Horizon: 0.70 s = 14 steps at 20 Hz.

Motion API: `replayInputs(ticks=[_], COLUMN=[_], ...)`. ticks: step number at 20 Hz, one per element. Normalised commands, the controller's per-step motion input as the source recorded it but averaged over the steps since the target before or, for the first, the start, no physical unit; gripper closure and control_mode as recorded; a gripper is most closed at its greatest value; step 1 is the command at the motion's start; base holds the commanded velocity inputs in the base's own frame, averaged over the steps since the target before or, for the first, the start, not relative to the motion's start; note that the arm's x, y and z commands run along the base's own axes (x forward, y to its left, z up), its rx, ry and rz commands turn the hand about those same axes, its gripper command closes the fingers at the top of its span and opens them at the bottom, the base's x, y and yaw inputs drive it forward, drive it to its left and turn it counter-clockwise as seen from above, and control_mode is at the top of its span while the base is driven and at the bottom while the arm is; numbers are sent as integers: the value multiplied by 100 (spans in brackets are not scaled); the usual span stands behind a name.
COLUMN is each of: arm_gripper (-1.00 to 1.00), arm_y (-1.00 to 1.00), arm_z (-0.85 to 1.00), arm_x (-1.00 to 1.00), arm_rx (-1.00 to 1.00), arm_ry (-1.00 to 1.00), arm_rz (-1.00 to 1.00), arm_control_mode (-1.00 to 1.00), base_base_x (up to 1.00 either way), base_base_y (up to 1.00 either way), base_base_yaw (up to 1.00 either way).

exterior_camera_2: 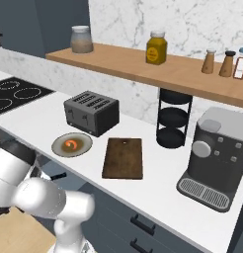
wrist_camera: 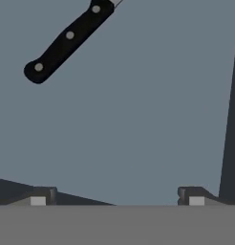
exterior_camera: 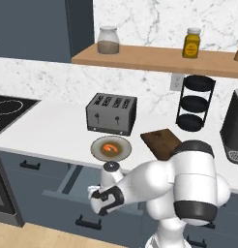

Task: Pick up the knife from the drawer and place it on the cutting board. Then place the meat from the plate to the cutting board.

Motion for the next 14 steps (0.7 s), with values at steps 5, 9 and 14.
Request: replayInputs(ticks=[5,9,14], arm_gripper=[-100,-100,-100], arm_y=[16,23,29], arm_z=[-14,-1,-1], arm_x=[-17,-69,-97], arm_rx=[3,7,8], arm_ry=[0,0,0], arm_rz=[0,0,0], arm_control_mode=[-100,-100,-100], base_base_x=[0,0,0], base_base_y=[0,0,0], base_base_yaw=[0,0,0])
